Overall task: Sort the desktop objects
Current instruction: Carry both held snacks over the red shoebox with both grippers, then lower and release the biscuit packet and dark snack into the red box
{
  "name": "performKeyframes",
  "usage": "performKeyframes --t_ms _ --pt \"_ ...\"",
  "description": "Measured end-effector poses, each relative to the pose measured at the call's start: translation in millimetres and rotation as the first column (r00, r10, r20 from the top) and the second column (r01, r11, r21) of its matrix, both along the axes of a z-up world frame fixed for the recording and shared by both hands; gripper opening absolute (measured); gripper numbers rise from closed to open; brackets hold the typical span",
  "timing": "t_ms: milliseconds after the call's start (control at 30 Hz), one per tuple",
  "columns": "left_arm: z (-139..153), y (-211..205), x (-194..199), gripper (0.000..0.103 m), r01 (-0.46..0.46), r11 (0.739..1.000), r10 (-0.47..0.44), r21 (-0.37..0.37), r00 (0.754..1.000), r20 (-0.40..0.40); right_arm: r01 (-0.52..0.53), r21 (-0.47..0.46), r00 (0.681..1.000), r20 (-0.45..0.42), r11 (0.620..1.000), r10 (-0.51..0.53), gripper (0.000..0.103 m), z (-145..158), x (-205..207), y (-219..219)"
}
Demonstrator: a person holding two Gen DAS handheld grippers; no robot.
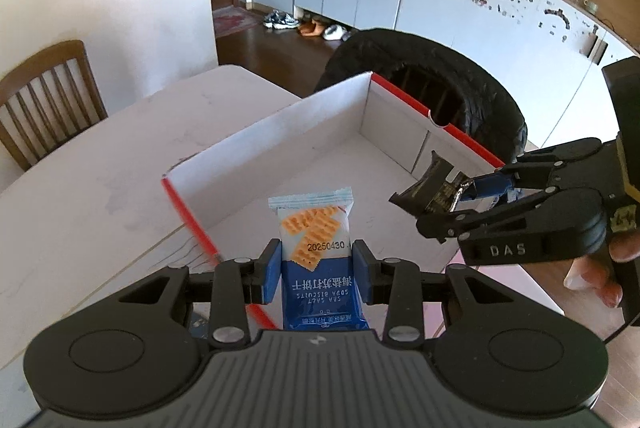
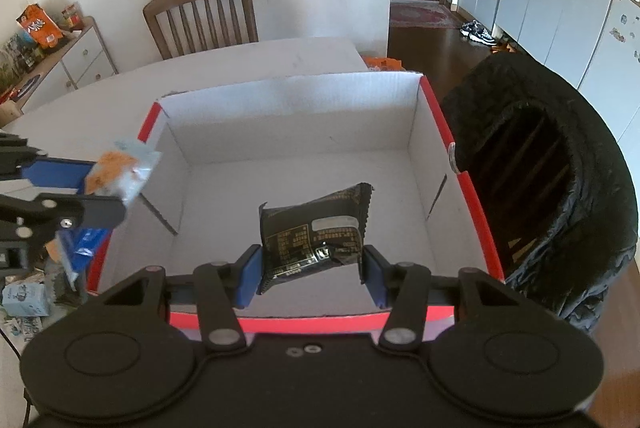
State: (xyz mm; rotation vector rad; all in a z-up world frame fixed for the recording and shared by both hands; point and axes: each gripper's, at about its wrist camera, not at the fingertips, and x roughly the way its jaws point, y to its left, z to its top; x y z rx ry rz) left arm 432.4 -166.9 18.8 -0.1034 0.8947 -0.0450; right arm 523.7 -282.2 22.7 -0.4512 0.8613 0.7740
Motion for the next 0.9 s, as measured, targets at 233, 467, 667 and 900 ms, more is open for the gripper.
performKeyframes --t_ms 233,467,667,900 --pt "-19.4 -5.7 33.0 0.036 0.036 0.999 -0.036 0.021 0.999 -0.035 -0.027 -0.030 1.000 -0.008 0.999 0.027 0.052 -11.4 8.6 6.6" --pt "-42.9 -8.1 63.2 0.036 0.065 0.996 -0.059 0.056 0.993 -0.100 -0.050 -0.069 0.999 -0.025 0.996 0.049 0.052 -23.7 26.7 16.2" --pt "-60.9 -9.0 80.0 0.036 0.078 0.995 -0.069 0.057 0.985 -0.157 -0.047 -0.095 0.998 -0.049 0.994 0.043 0.052 -36.3 42.3 21.5" --pt "-82.1 -14.3 92.1 0.036 0.103 0.992 -0.084 0.072 0.972 -0.221 -0.071 -0.141 0.996 -0.062 0.987 0.062 0.052 -50.1 48.7 26.5"
